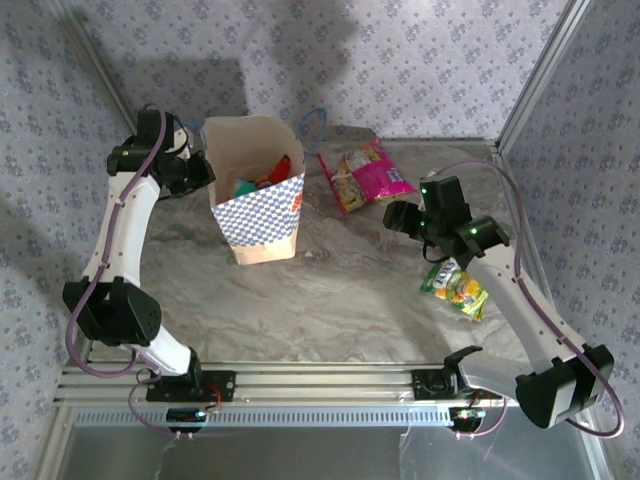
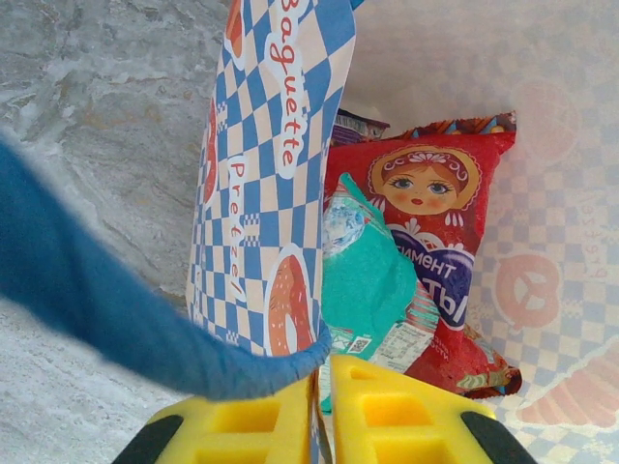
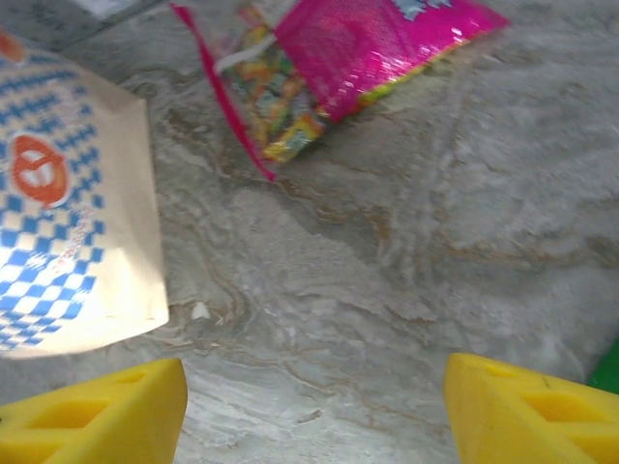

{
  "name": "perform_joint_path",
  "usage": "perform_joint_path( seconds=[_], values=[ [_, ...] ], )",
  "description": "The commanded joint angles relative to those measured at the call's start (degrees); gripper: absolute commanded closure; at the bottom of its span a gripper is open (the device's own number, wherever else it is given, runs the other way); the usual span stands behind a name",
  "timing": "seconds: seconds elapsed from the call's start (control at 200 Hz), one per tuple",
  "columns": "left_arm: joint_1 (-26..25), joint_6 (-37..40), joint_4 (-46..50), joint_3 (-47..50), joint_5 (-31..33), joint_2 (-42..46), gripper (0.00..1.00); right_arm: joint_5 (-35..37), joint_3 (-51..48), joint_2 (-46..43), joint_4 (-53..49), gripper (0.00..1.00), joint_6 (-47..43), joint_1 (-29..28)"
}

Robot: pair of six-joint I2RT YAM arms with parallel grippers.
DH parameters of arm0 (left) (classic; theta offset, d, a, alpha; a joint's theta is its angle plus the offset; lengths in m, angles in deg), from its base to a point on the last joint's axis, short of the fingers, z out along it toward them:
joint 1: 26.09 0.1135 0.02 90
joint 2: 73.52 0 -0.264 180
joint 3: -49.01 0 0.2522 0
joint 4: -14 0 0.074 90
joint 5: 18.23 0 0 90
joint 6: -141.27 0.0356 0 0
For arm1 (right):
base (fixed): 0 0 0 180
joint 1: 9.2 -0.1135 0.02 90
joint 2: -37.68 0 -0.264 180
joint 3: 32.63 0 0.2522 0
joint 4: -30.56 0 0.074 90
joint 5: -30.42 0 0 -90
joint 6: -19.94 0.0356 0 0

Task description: Place the snacks into the paper bag

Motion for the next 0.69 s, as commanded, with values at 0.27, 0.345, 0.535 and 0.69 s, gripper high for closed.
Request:
perform_joint_path(
  seconds=[0.27, 0.345, 0.535, 0.69],
  values=[
    [-0.4, 0.8, 0.9, -1.8, 0.8, -1.0, 0.87, 2.1, -8.8, -5.1, -4.6, 0.22, 11.4, 9.7],
    [-0.4, 0.9, 0.8, -1.8, 1.0, -1.0, 0.87, 1.6, -10.1, -5.8, -6.9, 0.22, 12.6, 12.7],
    [-0.4, 0.8, 0.5, -1.6, 1.3, -1.2, 0.87, 0.4, -15.2, -9.3, -8.2, 0.21, 16.1, 19.5],
    [-0.4, 0.8, 0.4, -1.5, 1.3, -1.5, 0.87, -1.7, -20.2, -12.1, -8.3, 0.2, 19.5, 24.9]
  ],
)
